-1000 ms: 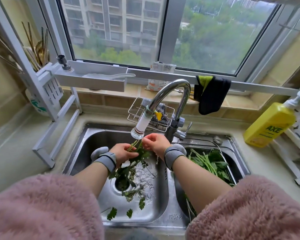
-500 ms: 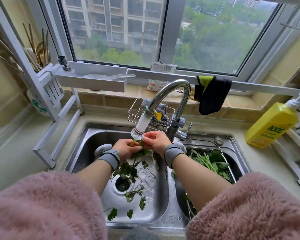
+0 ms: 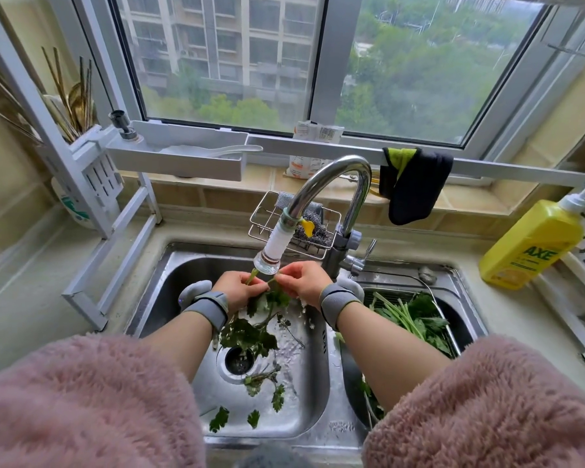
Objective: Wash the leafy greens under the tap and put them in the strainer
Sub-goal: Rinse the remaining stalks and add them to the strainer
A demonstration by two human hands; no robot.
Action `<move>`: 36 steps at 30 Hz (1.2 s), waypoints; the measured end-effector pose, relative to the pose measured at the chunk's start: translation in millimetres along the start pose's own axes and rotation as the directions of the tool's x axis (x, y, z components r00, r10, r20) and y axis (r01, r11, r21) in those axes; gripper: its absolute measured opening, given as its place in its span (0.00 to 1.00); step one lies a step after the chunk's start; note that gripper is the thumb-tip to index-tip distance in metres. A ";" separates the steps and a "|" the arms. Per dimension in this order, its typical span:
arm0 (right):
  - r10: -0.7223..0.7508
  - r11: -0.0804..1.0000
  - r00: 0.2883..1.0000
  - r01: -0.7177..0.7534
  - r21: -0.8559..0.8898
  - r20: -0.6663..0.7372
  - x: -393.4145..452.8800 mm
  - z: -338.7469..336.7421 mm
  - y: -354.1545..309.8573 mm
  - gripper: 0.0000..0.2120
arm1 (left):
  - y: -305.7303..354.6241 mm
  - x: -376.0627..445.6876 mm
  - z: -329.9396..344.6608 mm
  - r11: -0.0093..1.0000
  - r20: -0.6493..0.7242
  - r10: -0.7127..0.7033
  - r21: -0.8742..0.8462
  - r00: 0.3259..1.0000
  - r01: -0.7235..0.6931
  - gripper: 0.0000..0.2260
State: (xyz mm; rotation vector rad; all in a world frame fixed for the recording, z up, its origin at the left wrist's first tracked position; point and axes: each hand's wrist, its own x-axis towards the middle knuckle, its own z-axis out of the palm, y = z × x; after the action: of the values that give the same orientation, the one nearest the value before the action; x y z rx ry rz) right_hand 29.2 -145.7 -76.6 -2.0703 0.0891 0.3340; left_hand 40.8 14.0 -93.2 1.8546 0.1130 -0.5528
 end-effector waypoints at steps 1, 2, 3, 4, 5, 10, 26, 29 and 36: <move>0.003 1.000 1.000 -0.003 0.001 0.002 0.1 0.6 0.0 0.06 | 1.3 -0.3 0.0 1.000 0.004 0.004 0.023 1.000 -0.004 0.05; 0.009 1.000 1.000 -0.009 -0.006 -0.002 1.0 1.2 0.3 0.11 | 2.1 0.3 0.4 0.999 0.007 0.013 0.052 1.000 -0.013 0.04; 0.021 0.999 1.000 -0.021 -0.024 -0.008 1.7 1.6 -0.1 0.14 | 3.5 0.0 1.4 0.997 0.011 0.023 0.077 1.000 -0.024 0.04; 0.032 0.999 0.999 -0.033 -0.042 -0.014 1.4 2.4 -1.6 0.17 | 4.3 -0.8 2.2 0.995 0.012 0.030 0.094 0.999 -0.031 0.04; 0.038 0.998 0.999 -0.039 -0.046 -0.019 1.3 2.0 -3.5 0.18 | 5.1 -0.9 3.6 0.995 0.005 0.035 0.094 0.999 -0.035 0.04; 0.013 0.986 0.999 -0.018 0.165 0.030 0.6 -0.4 -10.0 0.11 | -1.1 4.6 3.8 0.998 -0.042 0.013 0.070 0.999 -0.010 0.07; -0.064 0.997 0.992 0.067 0.031 -0.107 1.7 -4.0 -15.8 0.12 | 13.2 -1.8 18.6 0.999 0.061 0.033 0.036 0.998 -0.036 0.05; 0.000 0.995 0.991 0.013 0.097 -0.133 5.0 -0.5 -9.3 0.14 | 6.2 9.0 18.0 0.986 -0.002 -0.020 -0.164 1.000 0.019 0.09; 0.191 0.898 0.974 -0.223 0.379 0.121 -0.9 21.0 -6.6 0.17 | 26.1 11.8 21.5 0.857 -0.016 -0.053 -0.513 0.998 0.037 0.18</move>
State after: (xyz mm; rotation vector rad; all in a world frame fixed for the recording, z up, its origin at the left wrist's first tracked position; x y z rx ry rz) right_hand 25.5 -124.3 -80.7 -1.6501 0.3057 0.4894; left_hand 53.3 -17.2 -80.9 1.3379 0.2972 -0.4706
